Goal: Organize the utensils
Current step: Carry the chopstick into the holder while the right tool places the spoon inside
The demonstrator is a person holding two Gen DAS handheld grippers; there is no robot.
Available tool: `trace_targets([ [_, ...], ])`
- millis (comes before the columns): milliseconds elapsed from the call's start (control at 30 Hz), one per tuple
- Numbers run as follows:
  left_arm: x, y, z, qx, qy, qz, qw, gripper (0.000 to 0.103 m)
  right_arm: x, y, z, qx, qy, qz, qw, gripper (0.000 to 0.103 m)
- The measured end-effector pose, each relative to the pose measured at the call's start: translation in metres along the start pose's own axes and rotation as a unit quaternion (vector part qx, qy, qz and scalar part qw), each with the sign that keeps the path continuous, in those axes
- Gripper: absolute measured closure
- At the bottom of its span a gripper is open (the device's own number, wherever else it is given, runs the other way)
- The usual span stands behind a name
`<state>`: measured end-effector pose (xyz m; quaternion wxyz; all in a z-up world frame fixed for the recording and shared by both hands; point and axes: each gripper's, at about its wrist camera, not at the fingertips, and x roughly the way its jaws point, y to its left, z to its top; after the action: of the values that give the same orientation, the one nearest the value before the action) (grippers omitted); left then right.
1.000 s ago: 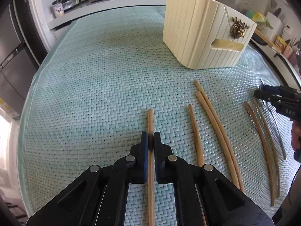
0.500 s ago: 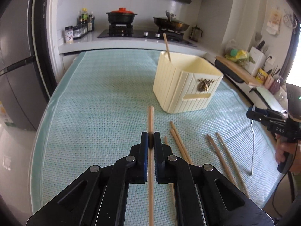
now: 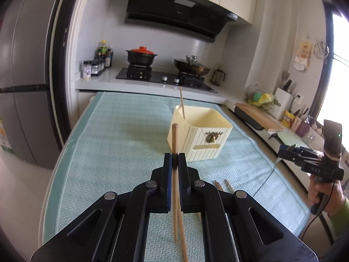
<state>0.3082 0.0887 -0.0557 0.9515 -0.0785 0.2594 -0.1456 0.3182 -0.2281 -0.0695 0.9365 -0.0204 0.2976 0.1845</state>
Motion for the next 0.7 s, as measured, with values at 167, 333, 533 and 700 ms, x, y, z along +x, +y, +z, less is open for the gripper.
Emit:
trace_targets([
  [167, -0.005, -0.004, -0.001, 0.000, -0.004, -0.004, 1.0000, 0.100, -0.007, 0.001, 0.004, 0.002, -0.009, -0.001, 1.000, 0.062],
  [333, -0.007, -0.007, 0.001, -0.001, -0.010, -0.007, 0.9999, 0.100, -0.013, -0.001, 0.009, 0.001, -0.015, -0.003, 1.000, 0.062],
  [533, -0.008, -0.007, 0.012, -0.003, -0.019, -0.013, 0.9997, 0.100, -0.017, -0.003, 0.019, -0.001, -0.021, -0.004, 1.000, 0.062],
  [700, -0.005, -0.009, 0.034, -0.001, -0.029, -0.021, 0.9994, 0.100, -0.018, -0.003, 0.033, -0.008, -0.025, -0.006, 1.000, 0.062],
])
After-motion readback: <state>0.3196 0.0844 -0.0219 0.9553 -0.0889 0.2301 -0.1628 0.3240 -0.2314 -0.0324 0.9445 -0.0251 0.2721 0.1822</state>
